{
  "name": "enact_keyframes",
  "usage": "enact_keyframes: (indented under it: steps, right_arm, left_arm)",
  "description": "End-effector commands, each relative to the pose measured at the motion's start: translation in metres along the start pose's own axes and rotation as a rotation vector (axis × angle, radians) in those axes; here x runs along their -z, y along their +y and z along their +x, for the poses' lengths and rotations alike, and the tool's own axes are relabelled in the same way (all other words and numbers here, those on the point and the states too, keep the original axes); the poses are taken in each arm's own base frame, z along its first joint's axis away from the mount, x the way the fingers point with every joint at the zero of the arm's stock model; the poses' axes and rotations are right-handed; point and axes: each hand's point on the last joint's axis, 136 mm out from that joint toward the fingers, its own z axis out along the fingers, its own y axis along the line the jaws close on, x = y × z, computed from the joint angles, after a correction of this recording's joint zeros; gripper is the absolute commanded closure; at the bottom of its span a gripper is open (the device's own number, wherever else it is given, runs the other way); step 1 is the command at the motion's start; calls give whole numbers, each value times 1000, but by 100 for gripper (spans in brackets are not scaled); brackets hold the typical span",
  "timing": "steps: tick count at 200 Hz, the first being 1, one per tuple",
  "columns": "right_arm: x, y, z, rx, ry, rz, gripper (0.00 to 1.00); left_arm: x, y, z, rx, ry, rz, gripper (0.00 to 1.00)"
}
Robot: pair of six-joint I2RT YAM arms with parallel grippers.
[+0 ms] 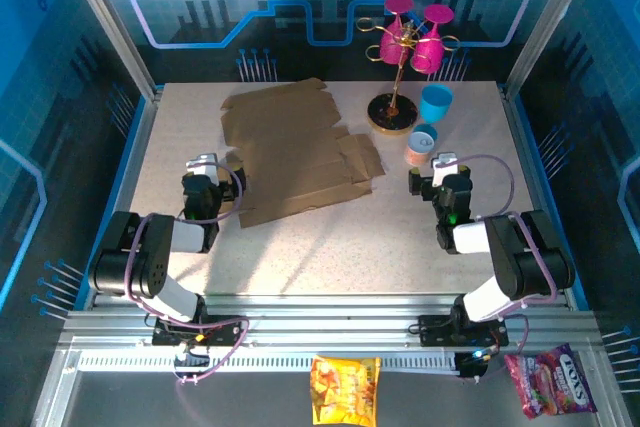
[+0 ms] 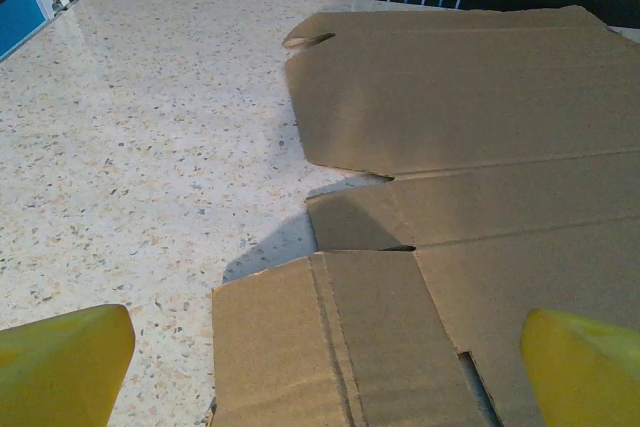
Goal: Fold the paper box
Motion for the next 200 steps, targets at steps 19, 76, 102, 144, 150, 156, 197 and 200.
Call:
enact_keyframes:
  steps: [19, 76, 102, 144, 150, 156, 197, 200]
  right_arm:
    - [-3, -4, -6, -18, -11, 6, 0]
    - [-3, -4, -6, -17, -11, 6, 0]
    - [-3, -4, -6, -18, -11, 6, 0]
    - [14, -9, -8, -31, -86, 42, 0]
    - [20, -5, -10, -14, -118, 23, 0]
    - [26, 2, -15, 15, -160, 3, 0]
    - [67, -28, -95, -11, -289, 245, 0]
    - [71, -28, -109, -11, -313, 247, 0]
  left_arm:
    - [-2, -6, -9, -18, -18, 23, 1]
    - [-2, -6, -9, -18, -18, 23, 1]
    - [-2, -6, -8, -17, -18, 24, 1]
    - [20, 0, -16, -16, -146, -28, 1]
    - [27, -4, -18, -33, -174, -25, 1]
    - [35, -13, -23, -75, -214, -15, 1]
    - [72, -33, -80, -110, -273, -147, 1]
    - [73, -32, -83, -90, -251, -155, 1]
